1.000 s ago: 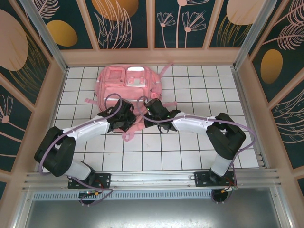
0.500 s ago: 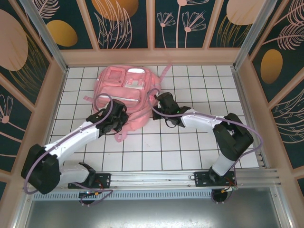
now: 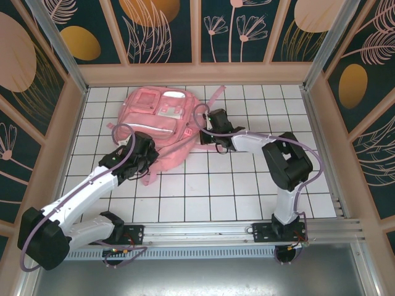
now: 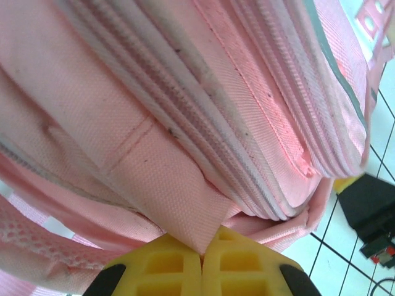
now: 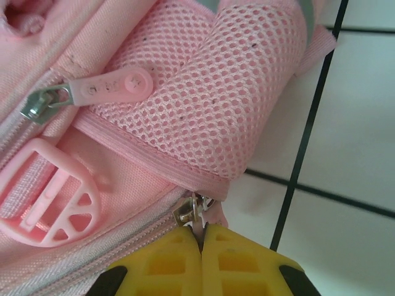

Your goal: Pack the student bag

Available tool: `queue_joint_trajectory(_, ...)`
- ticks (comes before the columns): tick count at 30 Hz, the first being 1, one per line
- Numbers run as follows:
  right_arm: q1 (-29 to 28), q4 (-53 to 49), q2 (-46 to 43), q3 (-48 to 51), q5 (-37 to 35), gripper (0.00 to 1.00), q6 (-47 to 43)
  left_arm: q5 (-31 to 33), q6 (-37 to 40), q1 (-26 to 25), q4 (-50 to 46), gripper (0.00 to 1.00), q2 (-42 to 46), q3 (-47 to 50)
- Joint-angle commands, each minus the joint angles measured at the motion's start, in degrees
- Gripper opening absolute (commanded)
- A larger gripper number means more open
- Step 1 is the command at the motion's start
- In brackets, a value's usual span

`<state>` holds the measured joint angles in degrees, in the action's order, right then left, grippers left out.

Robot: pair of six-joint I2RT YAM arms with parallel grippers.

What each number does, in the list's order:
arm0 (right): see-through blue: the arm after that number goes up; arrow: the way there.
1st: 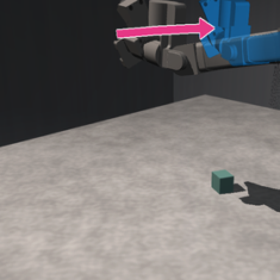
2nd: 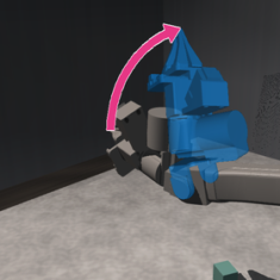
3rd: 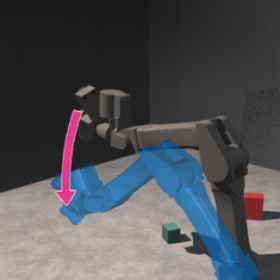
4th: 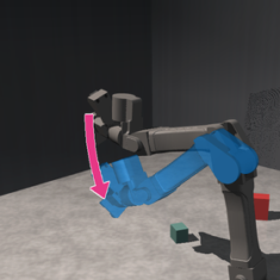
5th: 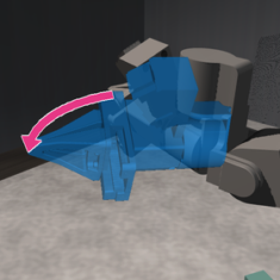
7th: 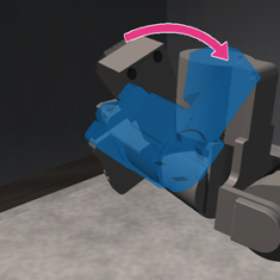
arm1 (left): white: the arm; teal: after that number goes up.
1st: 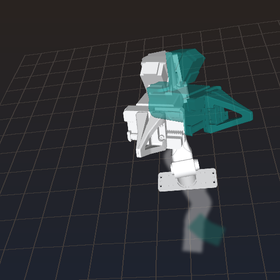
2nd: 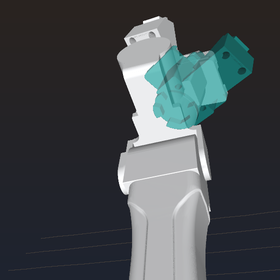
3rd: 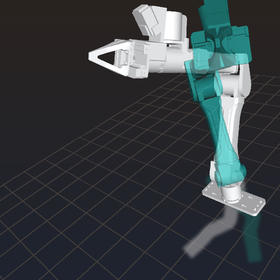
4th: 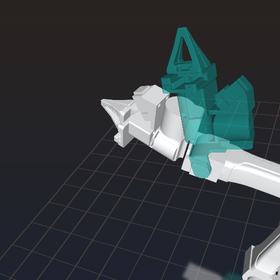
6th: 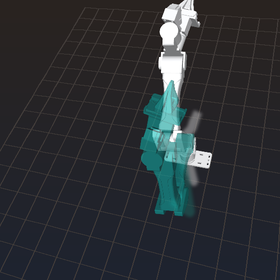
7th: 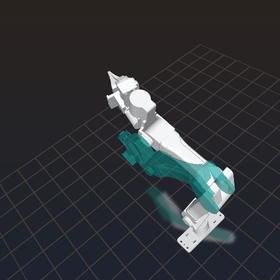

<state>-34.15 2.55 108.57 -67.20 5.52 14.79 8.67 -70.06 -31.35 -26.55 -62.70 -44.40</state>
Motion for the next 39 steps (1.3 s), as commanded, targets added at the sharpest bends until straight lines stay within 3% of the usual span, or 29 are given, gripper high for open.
queue_joint_trajectory(1, 5.5, -0.1, 1.1, -3.2, -11.7, 0.0, -1.2, -0.5, 5.2, 1.2, -0.4, 0.0, 0.9, -1.4)
queue_joint_trajectory(5, 6.6, -1.4, -0.9, -3.2, -11.6, 0.03, -1.0, -9.6, 6.3, 0.7, 6.9, 0.0, -3.1, -2.7)
queue_joint_trajectory(8, 7.0, -0.6, -5.3, -0.6, -12.2, 0.28, -0.8, -14.8, 3.9, -1.0, 14.5, 0.0, -6.4, -4.1)
queue_joint_trajectory(16, 8.9, -2.3, -17.2, 5.1, -15.5, 0.58, 0.6, -20.2, 3.1, -8.2, 22.5, 0.01, -24.0, -18.2)
queue_joint_trajectory(17, 9.3, -2.3, -18.7, 5.8, -16.2, 0.62, 0.6, -20.8, 3.9, -8.6, 21.8, 0.07, -25.8, -20.2)
queue_joint_trajectory(20, 10.5, -2.5, -24.2, 8.6, -18.9, 0.79, 1.4, -20.0, 6.4, -9.0, 18.2, 0.45, -29.2, -24.8)
queue_joint_trajectory(23, 12.7, -3.0, -29.3, 11.2, -20.2, 0.91, 2.7, -15.2, 9.6, -9.0, 13.1, 0.67, -29.3, -27.9)
queue_joint_trajectory(27, 15.9, -2.7, -35.2, 15.1, -20.1, 0.99, 3.4, -2.7, 15.1, -8.9, 4.1, 0.98, -27.4, -32.4)
queue_joint_trajectory(30, 17.7, -0.6, -39.0, 18.8, -19.9, 0.99, 1.9, 8.8, 21.9, -7.9, -0.7, 0.98, -25.0, -33.6)
queue_joint_trajectory(33, 19.5, 9.1, -44.4, 27.1, -16.3, 0.99, -0.8, 22.1, 27.9, -5.5, -3.2, 0.99, -22.0, -31.3)
queue_joint_trajectory(37, 20.3, 26.9, -51.2, 40.7, -17.1, 0.99, -6.0, 24.3, 33.4, 4.5, 3.0, 0.99, -16.1, -20.6)
queue_joint_trajectory(39, 21.1, 29.5, -51.7, 43.5, -20.0, 0.99, -8.1, 26.4, 35.3, 9.4, 8.8, 0.98, -12.6, -14.0)
